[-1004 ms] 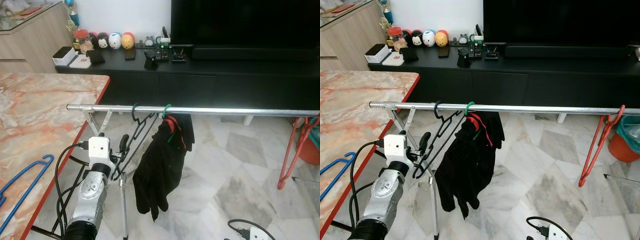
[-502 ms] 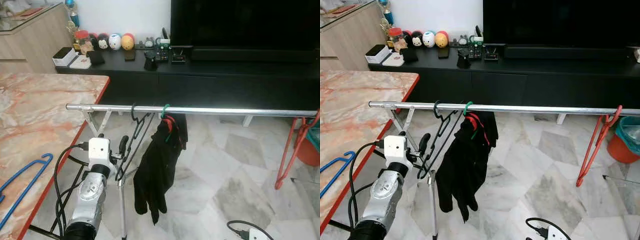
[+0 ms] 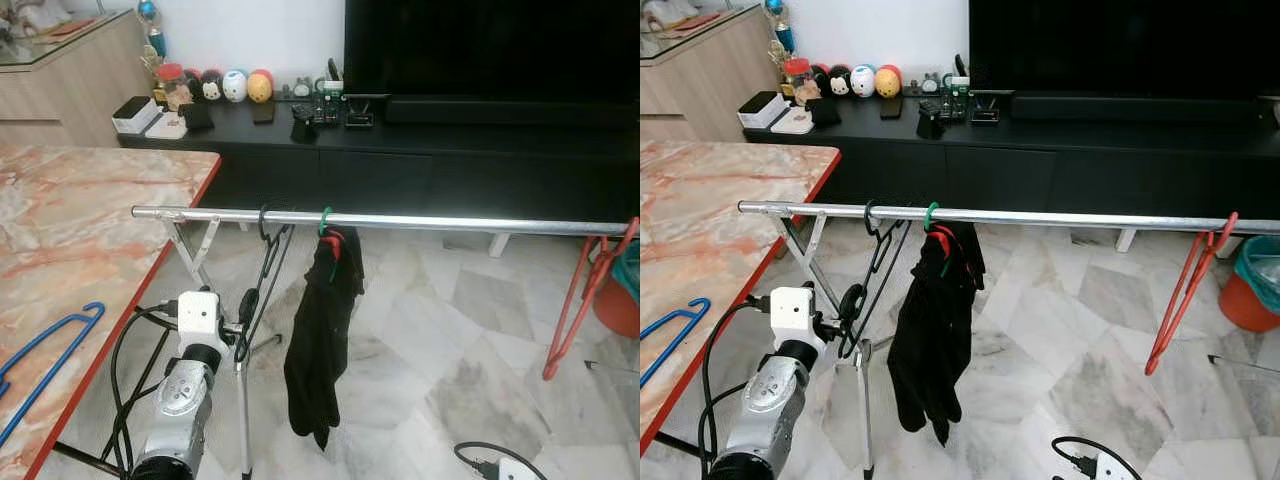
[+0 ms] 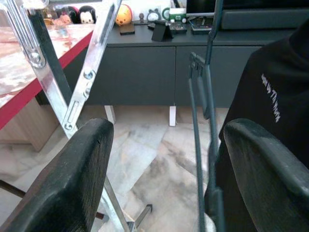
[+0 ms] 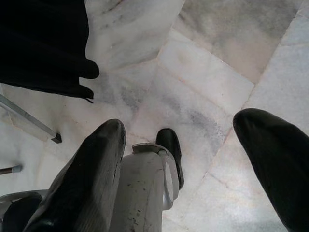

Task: Hang hanger

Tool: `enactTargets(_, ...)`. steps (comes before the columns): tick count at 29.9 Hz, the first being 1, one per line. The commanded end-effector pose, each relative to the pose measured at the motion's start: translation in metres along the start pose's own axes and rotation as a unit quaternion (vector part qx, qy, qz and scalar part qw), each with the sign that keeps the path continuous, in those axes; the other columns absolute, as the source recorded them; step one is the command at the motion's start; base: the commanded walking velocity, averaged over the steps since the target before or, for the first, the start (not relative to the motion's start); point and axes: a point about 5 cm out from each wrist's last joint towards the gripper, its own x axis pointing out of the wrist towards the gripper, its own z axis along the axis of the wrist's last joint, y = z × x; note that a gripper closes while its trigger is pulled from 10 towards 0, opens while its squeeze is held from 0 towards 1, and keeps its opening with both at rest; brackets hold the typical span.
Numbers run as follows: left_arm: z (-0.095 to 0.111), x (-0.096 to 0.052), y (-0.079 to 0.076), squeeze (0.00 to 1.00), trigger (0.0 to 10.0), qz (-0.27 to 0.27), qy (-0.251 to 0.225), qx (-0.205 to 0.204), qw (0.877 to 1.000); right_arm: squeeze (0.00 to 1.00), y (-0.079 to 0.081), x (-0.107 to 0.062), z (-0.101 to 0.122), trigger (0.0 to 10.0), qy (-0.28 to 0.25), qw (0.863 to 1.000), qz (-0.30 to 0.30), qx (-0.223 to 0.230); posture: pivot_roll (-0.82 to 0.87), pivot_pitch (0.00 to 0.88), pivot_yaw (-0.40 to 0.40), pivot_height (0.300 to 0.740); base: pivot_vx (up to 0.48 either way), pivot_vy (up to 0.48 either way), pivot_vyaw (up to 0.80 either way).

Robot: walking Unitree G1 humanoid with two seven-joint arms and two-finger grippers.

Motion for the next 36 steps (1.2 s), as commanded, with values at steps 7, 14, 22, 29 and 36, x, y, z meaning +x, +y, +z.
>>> enactTargets(7,-0.0031,-0.001,0.0078,0.0,10.0,0.02,0.006,0.005,1.0,0.0,0.0003,0.0007,0.0022,10.0,0.0,1.0,0.0,-0.003,0.01,0.0,0.049,0.74,-0.034,0.0,0.0)
enactTargets(14,-0.0019,0.0008,0.0075,0.0,10.0,0.023,0.003,0.002,1.0,0.0,0.0004,0.0009,0.0032,10.0,-0.002,1.0,0.001,-0.002,0.01,0.0,0.049,0.74,-0.069,0.0,0.0)
enactTargets(22,-0.0028,0.0001,0.0073,0.0,10.0,0.023,0.003,0.001,1.0,0.0,0.0006,0.001,0.0032,10.0,-0.002,1.0,0.002,-0.003,0.01,0.0,0.049,0.74,-0.15,0.0,0.0)
enactTargets(29,-0.0027,0.0003,0.0074,0.0,10.0,0.022,0.002,0.001,1.0,0.0,0.0007,0.001,0.0035,10.0,-0.003,1.0,0.002,-0.002,0.01,0.0,0.05,0.74,-0.262,0.0,0.0)
enactTargets(36,-0.0039,-0.0002,0.0065,0.0,10.0,0.022,0.004,0.0,1.0,0.0,0.0004,0.001,0.0036,10.0,-0.003,1.0,0.002,-0.003,0.01,0.0,0.049,0.74,-0.265,0.0,0.0)
